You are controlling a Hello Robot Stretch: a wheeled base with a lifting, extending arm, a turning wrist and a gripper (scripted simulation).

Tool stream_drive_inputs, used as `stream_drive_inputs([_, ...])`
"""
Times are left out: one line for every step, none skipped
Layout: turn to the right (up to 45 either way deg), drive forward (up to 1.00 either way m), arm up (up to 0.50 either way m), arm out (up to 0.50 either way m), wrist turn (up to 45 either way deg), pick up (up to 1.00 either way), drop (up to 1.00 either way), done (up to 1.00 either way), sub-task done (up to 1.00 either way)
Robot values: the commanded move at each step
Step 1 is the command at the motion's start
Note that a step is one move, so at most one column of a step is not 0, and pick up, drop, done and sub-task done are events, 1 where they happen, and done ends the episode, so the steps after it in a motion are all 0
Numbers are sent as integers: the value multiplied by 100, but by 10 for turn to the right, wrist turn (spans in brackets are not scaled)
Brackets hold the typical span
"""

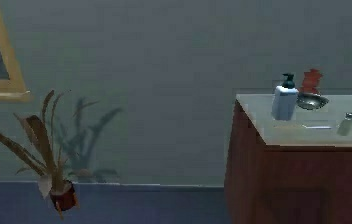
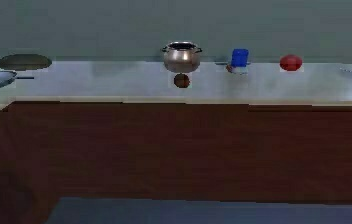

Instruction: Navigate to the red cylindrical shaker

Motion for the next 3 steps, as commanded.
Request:
stream_drive_inputs([0, 55, 0, 0, 0, 0, 0, 0, 0])
stream_drive_inputs([450, 0, 0, 0, 0, 0, 0, 0, 0])
stream_drive_inputs([30, 0, 0, 0, 0, 0, 0, 0, 0])
